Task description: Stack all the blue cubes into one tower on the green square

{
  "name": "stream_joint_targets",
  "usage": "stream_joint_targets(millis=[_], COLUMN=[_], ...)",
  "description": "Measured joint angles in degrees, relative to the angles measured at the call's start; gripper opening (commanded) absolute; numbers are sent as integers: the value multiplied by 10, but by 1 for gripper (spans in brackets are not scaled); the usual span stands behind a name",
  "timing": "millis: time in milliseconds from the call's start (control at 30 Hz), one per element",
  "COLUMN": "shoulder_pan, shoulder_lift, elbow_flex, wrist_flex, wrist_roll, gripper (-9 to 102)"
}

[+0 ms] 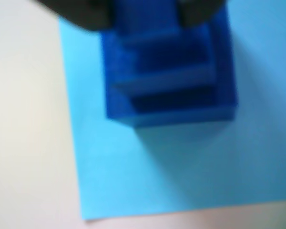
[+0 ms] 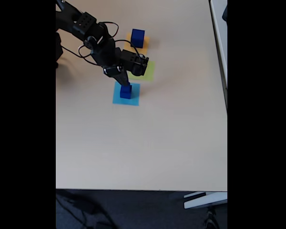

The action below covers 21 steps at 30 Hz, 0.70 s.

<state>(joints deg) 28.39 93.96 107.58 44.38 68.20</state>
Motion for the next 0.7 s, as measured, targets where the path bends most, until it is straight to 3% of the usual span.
stream_joint_targets(millis=[700], shoulder_pan=[0], shoulder_lift=[0], elbow_flex=[0], wrist_flex=[-3], wrist_roll=[0], gripper=[3])
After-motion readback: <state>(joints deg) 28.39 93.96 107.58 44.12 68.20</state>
